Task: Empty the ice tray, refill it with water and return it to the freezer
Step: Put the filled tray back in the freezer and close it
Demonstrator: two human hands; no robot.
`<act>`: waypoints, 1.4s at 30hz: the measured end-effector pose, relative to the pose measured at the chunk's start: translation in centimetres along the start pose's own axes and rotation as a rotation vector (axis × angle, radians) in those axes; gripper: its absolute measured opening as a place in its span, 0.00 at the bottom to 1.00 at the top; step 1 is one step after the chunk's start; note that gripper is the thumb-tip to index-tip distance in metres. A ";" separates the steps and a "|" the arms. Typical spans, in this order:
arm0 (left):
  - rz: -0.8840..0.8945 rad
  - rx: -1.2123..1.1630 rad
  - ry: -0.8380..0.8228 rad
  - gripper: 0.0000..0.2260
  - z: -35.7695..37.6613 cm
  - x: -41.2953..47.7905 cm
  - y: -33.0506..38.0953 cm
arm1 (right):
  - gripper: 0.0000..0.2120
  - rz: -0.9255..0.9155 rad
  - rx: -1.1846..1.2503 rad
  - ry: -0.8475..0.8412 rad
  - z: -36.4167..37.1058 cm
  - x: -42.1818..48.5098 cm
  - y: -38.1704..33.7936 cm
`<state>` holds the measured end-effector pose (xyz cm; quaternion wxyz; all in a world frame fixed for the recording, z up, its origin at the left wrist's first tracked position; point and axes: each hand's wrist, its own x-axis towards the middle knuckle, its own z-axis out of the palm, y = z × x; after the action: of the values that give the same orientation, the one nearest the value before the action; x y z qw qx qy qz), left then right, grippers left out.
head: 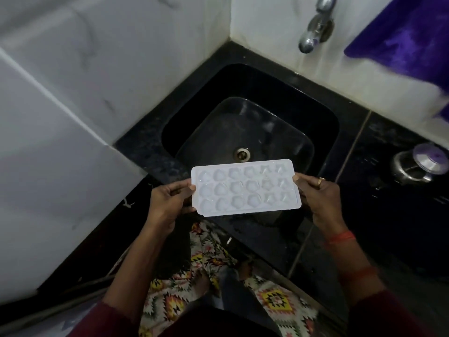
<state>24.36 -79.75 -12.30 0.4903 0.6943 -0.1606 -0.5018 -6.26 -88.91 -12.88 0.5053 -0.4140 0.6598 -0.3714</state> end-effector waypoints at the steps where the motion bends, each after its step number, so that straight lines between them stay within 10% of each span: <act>1: -0.003 -0.011 0.011 0.04 -1.0 -0.2 -0.2 | 0.10 -0.008 -0.012 -0.015 0.8 -0.2 -0.2; 20: -0.002 -0.292 0.369 0.05 -19.5 -5.6 -4.9 | 0.10 -0.081 -0.129 -0.387 19.1 -7.2 -2.4; 42: -0.032 -0.652 0.956 0.07 -24.1 -18.6 -15.1 | 0.11 -0.156 -0.392 -1.023 33.2 -14.8 -2.2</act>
<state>32.60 -46.87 -14.66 0.6893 0.6591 0.2523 -0.1636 28.64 -78.53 -12.65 0.6459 -0.6754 0.3545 -0.0296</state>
